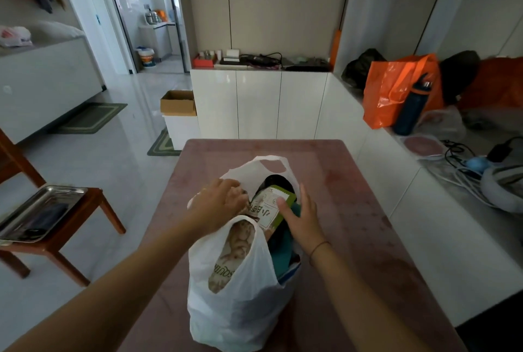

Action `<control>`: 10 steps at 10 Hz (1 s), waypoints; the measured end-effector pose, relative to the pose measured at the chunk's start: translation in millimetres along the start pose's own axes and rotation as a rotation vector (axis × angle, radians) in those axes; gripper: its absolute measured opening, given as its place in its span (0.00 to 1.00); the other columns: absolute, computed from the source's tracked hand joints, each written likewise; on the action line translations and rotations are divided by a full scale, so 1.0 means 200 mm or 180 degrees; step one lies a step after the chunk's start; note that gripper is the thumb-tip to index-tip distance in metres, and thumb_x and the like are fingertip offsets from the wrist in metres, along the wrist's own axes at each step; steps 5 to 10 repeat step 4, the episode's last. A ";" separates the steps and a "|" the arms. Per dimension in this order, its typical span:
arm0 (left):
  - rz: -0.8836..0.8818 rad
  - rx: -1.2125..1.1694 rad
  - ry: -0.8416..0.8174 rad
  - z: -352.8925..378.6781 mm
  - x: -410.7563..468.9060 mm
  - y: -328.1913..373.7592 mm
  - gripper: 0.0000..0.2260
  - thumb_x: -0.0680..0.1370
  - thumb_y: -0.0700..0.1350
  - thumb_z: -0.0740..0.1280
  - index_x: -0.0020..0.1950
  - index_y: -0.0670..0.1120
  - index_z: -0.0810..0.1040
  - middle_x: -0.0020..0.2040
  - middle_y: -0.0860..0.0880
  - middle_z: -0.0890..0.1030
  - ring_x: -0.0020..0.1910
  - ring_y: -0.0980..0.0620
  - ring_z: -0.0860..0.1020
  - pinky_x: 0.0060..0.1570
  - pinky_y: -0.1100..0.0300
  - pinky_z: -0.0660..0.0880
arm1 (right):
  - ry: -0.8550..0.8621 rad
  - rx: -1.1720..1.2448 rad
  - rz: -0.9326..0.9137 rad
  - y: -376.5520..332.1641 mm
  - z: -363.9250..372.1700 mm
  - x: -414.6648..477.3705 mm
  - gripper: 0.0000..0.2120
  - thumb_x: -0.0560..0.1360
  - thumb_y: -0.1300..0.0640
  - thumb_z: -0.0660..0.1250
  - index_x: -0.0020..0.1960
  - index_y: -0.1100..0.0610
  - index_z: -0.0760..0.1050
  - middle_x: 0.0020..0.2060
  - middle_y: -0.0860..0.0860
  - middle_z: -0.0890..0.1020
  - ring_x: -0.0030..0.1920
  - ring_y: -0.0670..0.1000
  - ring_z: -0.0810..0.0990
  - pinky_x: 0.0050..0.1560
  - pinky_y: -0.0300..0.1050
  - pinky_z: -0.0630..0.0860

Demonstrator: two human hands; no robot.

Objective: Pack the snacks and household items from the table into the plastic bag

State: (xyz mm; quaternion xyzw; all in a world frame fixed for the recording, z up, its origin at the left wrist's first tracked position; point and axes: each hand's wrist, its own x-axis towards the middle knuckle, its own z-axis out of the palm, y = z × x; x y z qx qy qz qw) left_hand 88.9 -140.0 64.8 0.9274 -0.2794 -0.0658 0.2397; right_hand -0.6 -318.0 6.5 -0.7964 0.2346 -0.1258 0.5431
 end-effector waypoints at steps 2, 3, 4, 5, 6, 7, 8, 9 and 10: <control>0.0103 0.1010 -0.0779 0.28 -0.03 -0.04 0.38 0.70 0.72 0.36 0.76 0.54 0.40 0.77 0.50 0.39 0.76 0.48 0.39 0.73 0.42 0.42 | -0.0343 -0.0638 -0.0028 0.05 0.06 -0.03 0.46 0.71 0.47 0.70 0.77 0.49 0.43 0.75 0.52 0.53 0.75 0.56 0.55 0.73 0.59 0.60; 0.0104 0.0883 -0.0694 0.33 -0.09 -0.02 0.47 0.60 0.75 0.26 0.75 0.54 0.37 0.77 0.49 0.38 0.76 0.47 0.38 0.72 0.41 0.41 | -0.0455 -0.0713 0.0173 0.06 0.05 -0.05 0.47 0.70 0.45 0.70 0.77 0.50 0.42 0.76 0.52 0.53 0.75 0.56 0.55 0.73 0.58 0.60; -0.0113 0.0192 -0.0265 0.27 -0.12 -0.02 0.34 0.75 0.68 0.44 0.76 0.53 0.45 0.78 0.50 0.50 0.76 0.48 0.47 0.73 0.43 0.44 | -0.0291 -0.0358 0.0159 0.07 0.00 -0.09 0.55 0.60 0.26 0.65 0.77 0.47 0.46 0.75 0.51 0.58 0.75 0.55 0.59 0.72 0.59 0.63; -0.0113 0.0192 -0.0265 0.27 -0.12 -0.02 0.34 0.75 0.68 0.44 0.76 0.53 0.45 0.78 0.50 0.50 0.76 0.48 0.47 0.73 0.43 0.44 | -0.0291 -0.0358 0.0159 0.07 0.00 -0.09 0.55 0.60 0.26 0.65 0.77 0.47 0.46 0.75 0.51 0.58 0.75 0.55 0.59 0.72 0.59 0.63; -0.0113 0.0192 -0.0265 0.27 -0.12 -0.02 0.34 0.75 0.68 0.44 0.76 0.53 0.45 0.78 0.50 0.50 0.76 0.48 0.47 0.73 0.43 0.44 | -0.0291 -0.0358 0.0159 0.07 0.00 -0.09 0.55 0.60 0.26 0.65 0.77 0.47 0.46 0.75 0.51 0.58 0.75 0.55 0.59 0.72 0.59 0.63; -0.0113 0.0192 -0.0265 0.27 -0.12 -0.02 0.34 0.75 0.68 0.44 0.76 0.53 0.45 0.78 0.50 0.50 0.76 0.48 0.47 0.73 0.43 0.44 | -0.0291 -0.0358 0.0159 0.07 0.00 -0.09 0.55 0.60 0.26 0.65 0.77 0.47 0.46 0.75 0.51 0.58 0.75 0.55 0.59 0.72 0.59 0.63; -0.0113 0.0192 -0.0265 0.27 -0.12 -0.02 0.34 0.75 0.68 0.44 0.76 0.53 0.45 0.78 0.50 0.50 0.76 0.48 0.47 0.73 0.43 0.44 | -0.0291 -0.0358 0.0159 0.07 0.00 -0.09 0.55 0.60 0.26 0.65 0.77 0.47 0.46 0.75 0.51 0.58 0.75 0.55 0.59 0.72 0.59 0.63; -0.0113 0.0192 -0.0265 0.27 -0.12 -0.02 0.34 0.75 0.68 0.44 0.76 0.53 0.45 0.78 0.50 0.50 0.76 0.48 0.47 0.73 0.43 0.44 | -0.0291 -0.0358 0.0159 0.07 0.00 -0.09 0.55 0.60 0.26 0.65 0.77 0.47 0.46 0.75 0.51 0.58 0.75 0.55 0.59 0.72 0.59 0.63; -0.0113 0.0192 -0.0265 0.27 -0.12 -0.02 0.34 0.75 0.68 0.44 0.76 0.53 0.45 0.78 0.50 0.50 0.76 0.48 0.47 0.73 0.43 0.44 | -0.0291 -0.0358 0.0159 0.07 0.00 -0.09 0.55 0.60 0.26 0.65 0.77 0.47 0.46 0.75 0.51 0.58 0.75 0.55 0.59 0.72 0.59 0.63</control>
